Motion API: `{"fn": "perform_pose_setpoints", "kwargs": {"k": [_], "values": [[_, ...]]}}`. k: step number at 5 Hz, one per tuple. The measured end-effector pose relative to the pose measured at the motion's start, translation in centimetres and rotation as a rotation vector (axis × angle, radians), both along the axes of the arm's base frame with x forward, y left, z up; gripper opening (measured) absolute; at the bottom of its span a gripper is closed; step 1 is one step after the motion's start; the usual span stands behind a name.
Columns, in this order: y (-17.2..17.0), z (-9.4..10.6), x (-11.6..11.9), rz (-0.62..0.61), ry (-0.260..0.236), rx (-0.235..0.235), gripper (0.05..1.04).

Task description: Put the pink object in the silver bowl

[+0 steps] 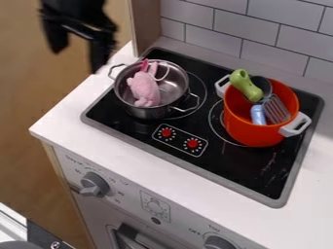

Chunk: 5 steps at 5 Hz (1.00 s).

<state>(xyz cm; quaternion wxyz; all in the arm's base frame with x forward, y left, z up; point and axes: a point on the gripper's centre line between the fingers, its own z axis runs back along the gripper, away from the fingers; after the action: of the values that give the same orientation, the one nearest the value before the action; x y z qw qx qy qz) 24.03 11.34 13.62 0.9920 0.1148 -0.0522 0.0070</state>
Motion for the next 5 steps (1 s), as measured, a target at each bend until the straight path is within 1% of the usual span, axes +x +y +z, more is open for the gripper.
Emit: {"fn": "perform_pose_setpoints", "kwargs": {"k": [1,2,3,4,5], "values": [[0.7,0.0,-1.0,-0.016,0.009,0.007,1.0],[1.0,-0.2,-1.3,-0.025,0.006,0.007,1.0],[-0.4,-0.4,-0.9,0.017,-0.004,-0.007,1.0],[-2.6,-0.5,-0.3,0.053,-0.016,-0.01,1.0],[-4.4,-0.5,-0.1,0.091,-0.008,-0.012,1.0]]}}
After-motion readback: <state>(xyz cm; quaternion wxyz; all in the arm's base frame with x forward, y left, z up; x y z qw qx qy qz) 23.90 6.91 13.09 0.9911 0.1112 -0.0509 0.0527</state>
